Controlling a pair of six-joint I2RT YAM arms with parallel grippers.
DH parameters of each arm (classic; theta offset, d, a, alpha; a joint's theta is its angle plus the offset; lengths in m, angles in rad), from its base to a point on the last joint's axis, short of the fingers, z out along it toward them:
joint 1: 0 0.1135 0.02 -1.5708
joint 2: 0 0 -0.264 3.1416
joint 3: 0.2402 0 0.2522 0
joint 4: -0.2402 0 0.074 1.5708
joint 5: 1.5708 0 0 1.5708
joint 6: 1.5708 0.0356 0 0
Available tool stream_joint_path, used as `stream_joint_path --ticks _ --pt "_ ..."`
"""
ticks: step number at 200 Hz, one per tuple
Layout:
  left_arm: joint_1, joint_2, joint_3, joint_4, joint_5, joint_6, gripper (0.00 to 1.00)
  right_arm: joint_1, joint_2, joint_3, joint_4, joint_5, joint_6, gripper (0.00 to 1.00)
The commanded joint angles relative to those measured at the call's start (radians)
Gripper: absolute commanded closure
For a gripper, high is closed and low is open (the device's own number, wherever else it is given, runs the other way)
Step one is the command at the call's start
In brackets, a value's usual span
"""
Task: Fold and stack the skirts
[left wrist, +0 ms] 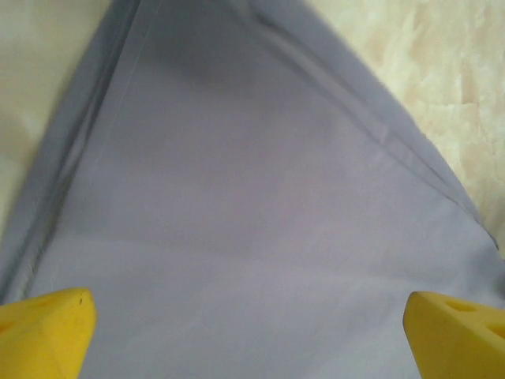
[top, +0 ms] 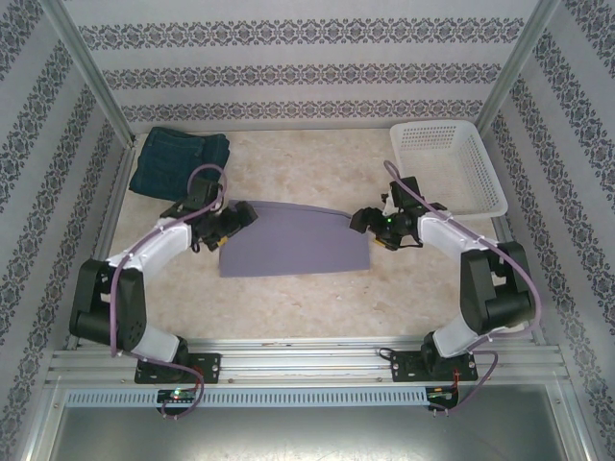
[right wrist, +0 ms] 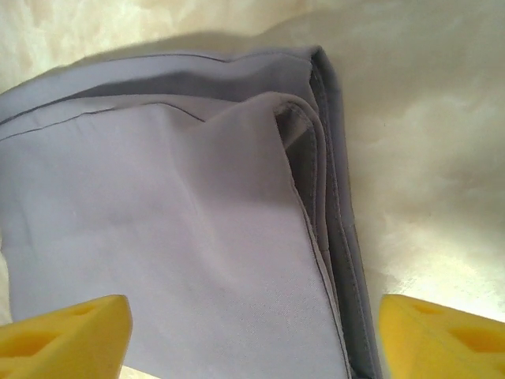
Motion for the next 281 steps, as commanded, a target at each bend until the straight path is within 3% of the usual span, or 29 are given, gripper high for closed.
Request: stream_joint_path --ticks 1,43,76,135,172,198,217,246,281 --pt "0.020 0.075 0.074 -0.192 -0.062 0.257 0.04 -0.007 0.052 0.033 -0.046 -0.058 -0.107 0.28" --pt "0.028 0.168 0.125 -0.281 -0.117 0.347 0.39 -0.007 0.088 0.011 -0.004 -0.061 -0.085 0.32" --pt "0.050 0.217 0.077 -0.201 -0.020 0.317 0.57 -0.001 0.133 -0.006 0.036 -0.138 -0.080 0.38" --pt "0.051 0.295 -0.010 -0.106 0.032 0.274 0.67 0.031 0.208 -0.029 0.122 -0.198 -0.015 0.44" --pt "0.052 0.305 -0.031 -0.075 0.052 0.272 0.70 0.060 0.254 -0.035 0.306 -0.305 0.086 0.58" --pt "0.052 0.297 -0.035 -0.086 0.042 0.274 0.70 0.060 0.206 -0.022 0.246 -0.183 0.073 0.80" --pt "0.054 0.272 -0.034 -0.099 0.026 0.275 0.70 0.057 0.143 0.023 0.059 -0.007 0.041 1.00" --pt "0.055 0.252 -0.025 -0.118 0.023 0.278 0.70 0.094 0.105 0.141 -0.240 0.230 -0.025 1.00" --pt "0.056 0.241 -0.007 -0.144 0.017 0.289 0.70 0.166 0.103 0.252 -0.384 0.331 -0.031 1.00"
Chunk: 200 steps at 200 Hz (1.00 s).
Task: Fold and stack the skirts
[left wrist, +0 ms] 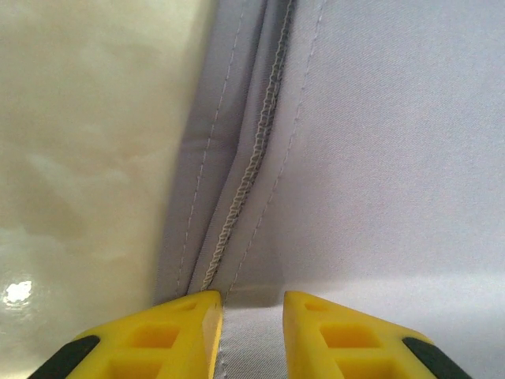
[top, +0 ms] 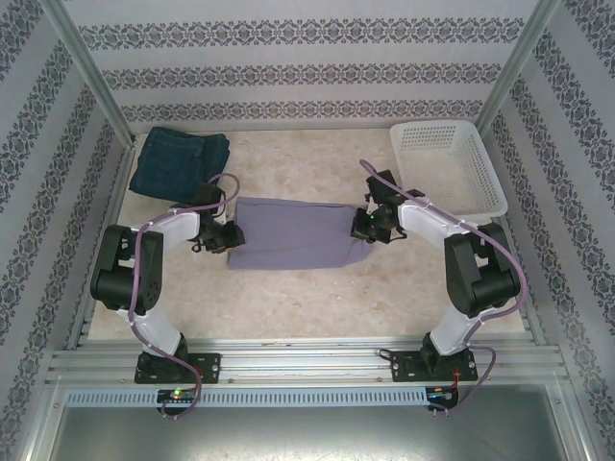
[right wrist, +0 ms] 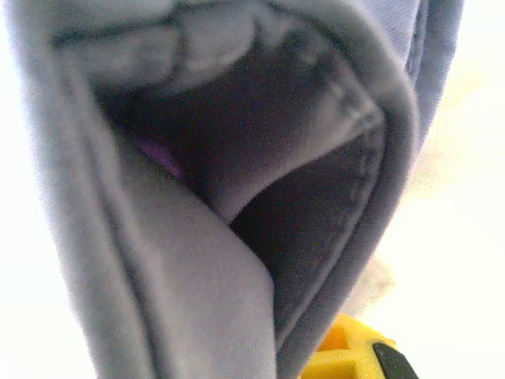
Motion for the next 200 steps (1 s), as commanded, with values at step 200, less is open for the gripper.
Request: stream_joint_path --ticks 200 --pt "0.004 0.004 -0.023 -0.020 0.155 -0.019 0.70 0.418 0.438 0.785 -0.328 0.105 0.236 0.99"
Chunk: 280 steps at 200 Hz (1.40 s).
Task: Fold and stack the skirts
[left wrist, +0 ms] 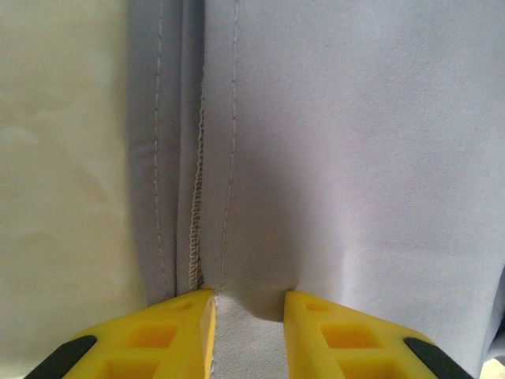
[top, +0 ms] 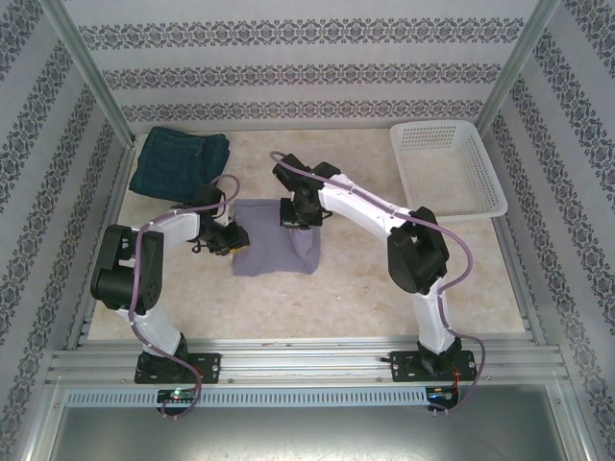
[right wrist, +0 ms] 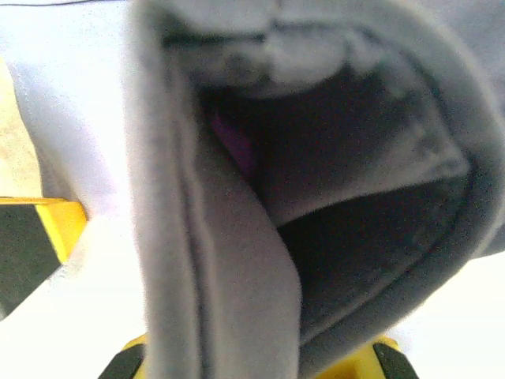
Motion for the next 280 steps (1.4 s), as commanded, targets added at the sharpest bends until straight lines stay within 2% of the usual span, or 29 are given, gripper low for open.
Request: stream_joint_path --ticks 1,73,89,108,139,164,188,232,280 --pt "0.004 0.003 -0.013 -0.026 0.029 0.002 0.69 0.017 0.046 0.051 0.043 -0.059 0.083 0.99" --pt "0.015 -0.028 0.011 -0.061 0.019 0.005 0.69 0.045 0.114 0.060 0.164 -0.239 0.198 0.95" --pt "0.021 -0.054 0.033 -0.101 0.004 0.003 0.68 0.046 0.129 0.058 0.173 -0.225 0.206 0.95" --pt "0.031 -0.113 0.039 -0.130 -0.039 -0.004 0.60 0.039 0.139 0.042 0.162 -0.191 0.195 0.96" --pt "0.040 -0.157 0.028 -0.159 -0.099 0.010 0.58 0.028 0.132 0.003 0.176 -0.182 0.189 0.97" --pt "0.040 -0.097 0.005 -0.143 -0.148 0.017 0.66 0.028 0.117 0.003 0.194 -0.198 0.192 0.97" --pt "0.038 -0.023 -0.018 -0.094 -0.079 0.001 0.76 0.037 0.100 0.022 0.226 -0.247 0.212 0.97" --pt "0.037 -0.017 -0.040 -0.067 -0.074 -0.008 0.76 0.060 0.129 0.043 0.276 -0.276 0.262 0.94" --pt "0.037 -0.001 -0.028 -0.081 -0.079 0.007 0.76 0.074 0.175 0.109 0.272 -0.292 0.264 0.86"
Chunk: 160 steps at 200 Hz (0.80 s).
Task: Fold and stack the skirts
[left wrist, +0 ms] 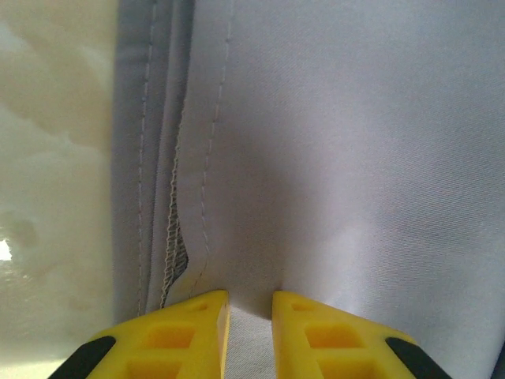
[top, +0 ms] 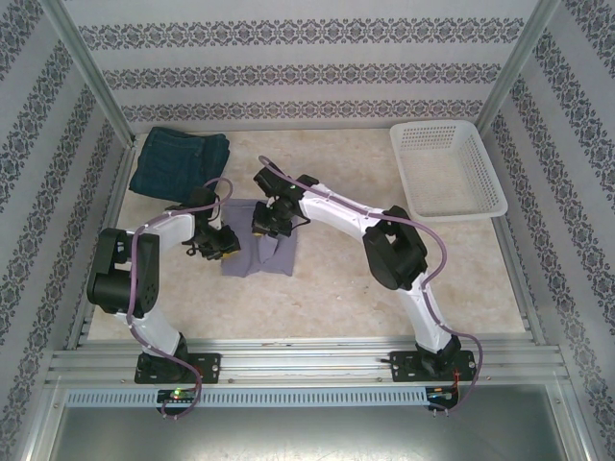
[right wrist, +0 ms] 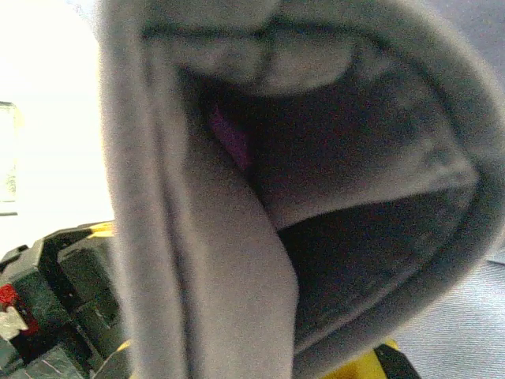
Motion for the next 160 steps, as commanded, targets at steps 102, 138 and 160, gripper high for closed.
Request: stream_joint_path --ticks 102,138,160 --pt "0.135 -0.330 0.045 -0.236 -0.332 -0.038 0.42 0.048 -0.016 0.143 0.162 -0.090 -0.029 0.43" --pt "0.122 -0.466 -0.029 -0.148 -0.216 -0.052 0.26 0.014 -0.194 -0.056 0.265 0.162 -0.180 0.02" --pt "0.047 -0.460 -0.034 -0.094 -0.129 -0.094 0.24 -0.055 -0.221 -0.157 0.316 0.208 -0.289 0.02"
